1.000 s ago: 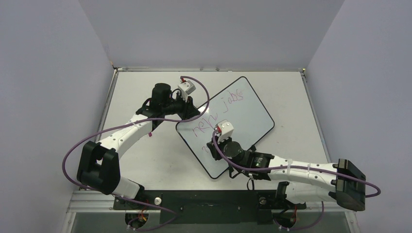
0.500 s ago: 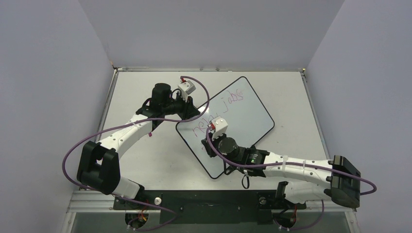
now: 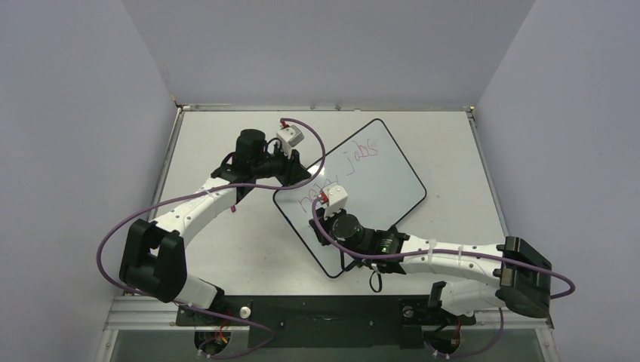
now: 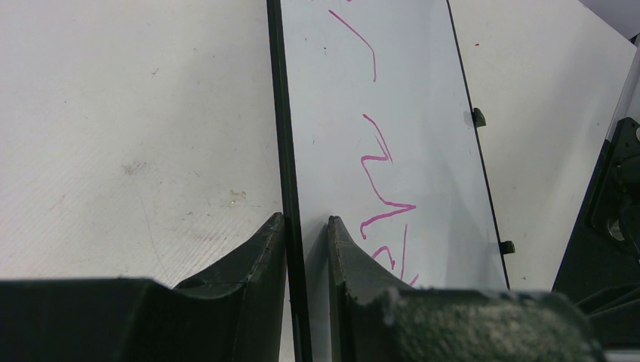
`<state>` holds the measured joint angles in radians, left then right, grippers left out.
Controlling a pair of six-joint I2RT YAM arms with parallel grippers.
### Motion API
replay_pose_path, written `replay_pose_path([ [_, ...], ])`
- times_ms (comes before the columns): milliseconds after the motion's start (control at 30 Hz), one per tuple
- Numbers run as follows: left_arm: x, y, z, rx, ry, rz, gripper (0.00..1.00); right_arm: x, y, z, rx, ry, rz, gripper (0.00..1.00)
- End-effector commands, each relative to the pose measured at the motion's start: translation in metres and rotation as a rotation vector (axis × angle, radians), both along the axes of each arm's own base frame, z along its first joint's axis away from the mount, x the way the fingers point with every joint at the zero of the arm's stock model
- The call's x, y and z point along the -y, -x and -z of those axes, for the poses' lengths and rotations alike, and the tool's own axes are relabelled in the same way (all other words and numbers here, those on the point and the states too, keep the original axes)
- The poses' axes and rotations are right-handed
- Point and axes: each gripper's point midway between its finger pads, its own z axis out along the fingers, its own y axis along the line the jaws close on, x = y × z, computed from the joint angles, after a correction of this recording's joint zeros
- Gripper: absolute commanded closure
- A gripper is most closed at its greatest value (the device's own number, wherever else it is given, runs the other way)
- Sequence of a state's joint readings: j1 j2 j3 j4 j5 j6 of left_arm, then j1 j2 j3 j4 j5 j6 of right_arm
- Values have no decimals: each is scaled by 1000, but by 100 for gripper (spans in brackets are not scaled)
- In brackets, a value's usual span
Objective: Write a sentence on the whiteboard
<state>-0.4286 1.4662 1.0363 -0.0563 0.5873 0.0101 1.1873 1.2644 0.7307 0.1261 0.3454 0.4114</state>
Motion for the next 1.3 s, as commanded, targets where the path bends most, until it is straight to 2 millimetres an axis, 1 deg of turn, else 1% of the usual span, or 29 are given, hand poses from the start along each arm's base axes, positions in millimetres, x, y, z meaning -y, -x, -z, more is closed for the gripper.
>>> replay_pose_path([
  [0,-3,-10,-13,110,-27,-3,100,0,-2,-7,14,-41,30,100],
  [167,-3,-10,-13,112,-25,-3,100,11,-5,-1,15,-18,64,100],
  [267,-3,-10,-14,113,-24,-1,100,13,-6,0,12,-9,74,100],
  [400,-3,-9,-14,113,-24,-1,100,13,-8,-5,19,0,80,100],
  [533,-4,-9,-14,114,-24,-3,100,17,-10,-9,28,16,99,100],
  [667,-4,-10,-14,113,-25,-5,100,18,-9,-19,38,3,96,100],
  [767,-4,-10,-13,111,-27,-5,100,19,-6,-36,52,-47,89,100],
  [833,-4,-10,-13,112,-27,-5,100,21,-5,-44,60,-73,85,100],
  [900,-3,-10,-12,111,-27,-4,100,23,-5,-49,66,-85,85,100],
  [1000,-3,-10,-13,110,-25,-2,100,27,-7,-46,72,-73,104,100],
  [1067,-3,-10,-13,111,-25,-2,100,28,-10,-38,65,-56,115,100],
  [1267,-3,-10,-14,115,-23,-3,100,27,-13,-29,51,-53,139,100],
])
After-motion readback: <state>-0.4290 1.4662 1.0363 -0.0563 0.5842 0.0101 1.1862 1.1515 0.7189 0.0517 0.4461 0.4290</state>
